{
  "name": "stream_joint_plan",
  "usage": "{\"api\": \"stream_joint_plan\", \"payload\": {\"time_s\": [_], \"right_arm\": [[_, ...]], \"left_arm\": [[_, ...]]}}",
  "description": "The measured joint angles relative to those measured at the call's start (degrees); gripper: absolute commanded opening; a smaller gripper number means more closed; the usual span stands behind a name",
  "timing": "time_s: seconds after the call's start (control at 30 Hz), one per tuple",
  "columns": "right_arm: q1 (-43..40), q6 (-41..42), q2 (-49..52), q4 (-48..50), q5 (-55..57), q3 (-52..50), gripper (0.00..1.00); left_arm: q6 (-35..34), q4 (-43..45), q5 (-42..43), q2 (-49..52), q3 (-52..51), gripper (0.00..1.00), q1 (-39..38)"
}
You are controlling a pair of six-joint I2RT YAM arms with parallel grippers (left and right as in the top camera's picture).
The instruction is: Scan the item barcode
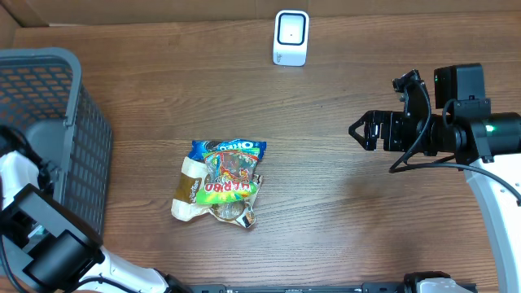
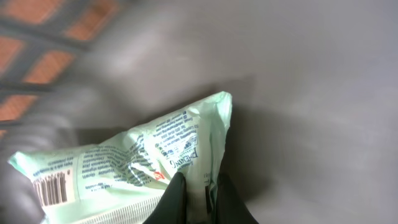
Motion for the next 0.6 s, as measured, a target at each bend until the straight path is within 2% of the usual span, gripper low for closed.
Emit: {"api": "stream_joint_plan", "payload": {"time_s": [0.2, 0.6], "right_arm": [[0.0, 0.0, 0.0, 1.1, 0.0, 0.0, 1.00], [0.0, 0.0, 0.0, 1.0, 0.0, 0.0, 1.00]], "left_arm": [[-0.2, -8.4, 6.7, 0.4, 8.5, 0.04, -3.7], [-0.2, -30.1, 20.9, 0.4, 41.7, 0.04, -4.8]]}}
